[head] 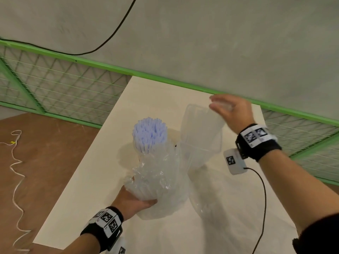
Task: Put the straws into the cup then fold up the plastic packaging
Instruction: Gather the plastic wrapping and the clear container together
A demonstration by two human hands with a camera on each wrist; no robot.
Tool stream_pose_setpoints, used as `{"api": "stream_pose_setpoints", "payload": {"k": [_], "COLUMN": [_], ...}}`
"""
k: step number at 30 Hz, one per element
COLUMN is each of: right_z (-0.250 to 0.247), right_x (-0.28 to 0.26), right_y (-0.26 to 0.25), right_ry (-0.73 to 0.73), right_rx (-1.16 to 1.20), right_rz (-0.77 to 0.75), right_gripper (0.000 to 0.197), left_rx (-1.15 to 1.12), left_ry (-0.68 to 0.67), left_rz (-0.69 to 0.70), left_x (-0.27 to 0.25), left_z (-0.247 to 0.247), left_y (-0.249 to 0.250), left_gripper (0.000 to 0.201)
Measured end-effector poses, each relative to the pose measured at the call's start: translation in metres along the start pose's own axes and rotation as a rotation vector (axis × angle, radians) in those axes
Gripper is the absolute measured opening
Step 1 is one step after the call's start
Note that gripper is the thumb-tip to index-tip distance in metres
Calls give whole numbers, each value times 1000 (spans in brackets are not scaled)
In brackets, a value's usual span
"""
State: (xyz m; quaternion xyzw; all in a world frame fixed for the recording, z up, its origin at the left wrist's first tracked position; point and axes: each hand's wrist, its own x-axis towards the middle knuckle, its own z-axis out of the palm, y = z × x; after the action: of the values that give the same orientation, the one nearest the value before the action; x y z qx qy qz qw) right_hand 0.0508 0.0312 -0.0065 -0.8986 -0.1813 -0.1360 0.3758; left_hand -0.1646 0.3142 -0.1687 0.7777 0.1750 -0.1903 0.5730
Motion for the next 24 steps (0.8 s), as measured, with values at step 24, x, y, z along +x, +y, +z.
{"api": "stream_pose_setpoints", "payload": {"k": [24], "right_z": [34], "right_x": [20], "right_y": [22], "right_ry": [-630], "right_rx": [-545], "right_rz": [36], "right_gripper": [101], "left_rx": [-77], "left_ry": [-29], "left_rz": [-12], "left_x": [2], "left_z": [-2], "left_y": [-3], "left_gripper": [62]}}
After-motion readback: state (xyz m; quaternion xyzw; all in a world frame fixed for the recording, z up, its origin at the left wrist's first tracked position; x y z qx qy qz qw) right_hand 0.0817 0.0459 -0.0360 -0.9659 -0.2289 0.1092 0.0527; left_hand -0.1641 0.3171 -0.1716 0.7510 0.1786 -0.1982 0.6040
